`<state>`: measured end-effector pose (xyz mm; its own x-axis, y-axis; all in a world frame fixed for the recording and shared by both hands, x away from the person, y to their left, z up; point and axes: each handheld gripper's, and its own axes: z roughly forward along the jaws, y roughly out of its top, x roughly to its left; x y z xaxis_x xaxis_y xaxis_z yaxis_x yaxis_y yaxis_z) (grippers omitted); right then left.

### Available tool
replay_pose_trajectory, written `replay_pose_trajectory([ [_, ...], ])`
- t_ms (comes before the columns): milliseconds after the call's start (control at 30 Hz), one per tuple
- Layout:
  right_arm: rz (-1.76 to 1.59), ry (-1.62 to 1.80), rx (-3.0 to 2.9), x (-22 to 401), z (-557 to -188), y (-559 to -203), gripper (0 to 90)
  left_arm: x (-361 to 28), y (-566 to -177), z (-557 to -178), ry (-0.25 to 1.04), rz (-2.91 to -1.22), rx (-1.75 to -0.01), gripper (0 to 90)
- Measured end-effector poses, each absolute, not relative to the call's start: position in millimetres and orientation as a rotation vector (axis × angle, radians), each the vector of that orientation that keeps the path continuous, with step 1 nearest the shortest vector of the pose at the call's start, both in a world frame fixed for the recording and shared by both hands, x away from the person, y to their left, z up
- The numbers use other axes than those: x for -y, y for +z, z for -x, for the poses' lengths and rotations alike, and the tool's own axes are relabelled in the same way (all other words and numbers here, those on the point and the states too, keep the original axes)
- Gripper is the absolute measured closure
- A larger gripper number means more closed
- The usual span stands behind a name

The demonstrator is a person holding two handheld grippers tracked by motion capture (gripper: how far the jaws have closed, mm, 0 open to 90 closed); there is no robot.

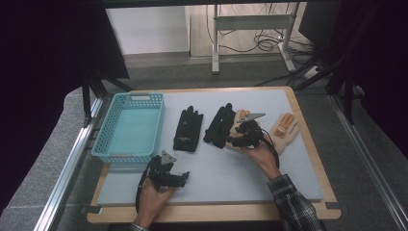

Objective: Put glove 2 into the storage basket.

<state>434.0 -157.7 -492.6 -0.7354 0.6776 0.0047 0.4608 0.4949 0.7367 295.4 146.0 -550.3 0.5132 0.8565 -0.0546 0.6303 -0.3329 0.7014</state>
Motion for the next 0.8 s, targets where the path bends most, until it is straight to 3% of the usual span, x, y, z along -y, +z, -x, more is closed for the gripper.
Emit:
replay_pose_trajectory([
  [167, -0.965, 1.061, -2.45, 144.5, -454.8, -493.2, 39.5, -145.9, -550.4, -295.4, 0.428, -2.076, -1.209, 4.8],
  [433, -1.023, 1.011, -2.418, 122.1, -489.9, -502.2, 23.8, -145.9, -550.5, -295.4, 0.428, -2.074, -1.209, 4.8],
  [633, -1.045, 0.85, -2.41, 110.1, -511.8, -518.6, 22.8, -146.3, -550.3, -295.4, 0.428, -2.082, -1.206, 4.8],
  [800, -1.108, 0.88, -2.414, 111.1, -514.1, -521.9, 52.5, -146.2, -550.4, -295.3, 0.429, -2.081, -1.206, 4.8],
])
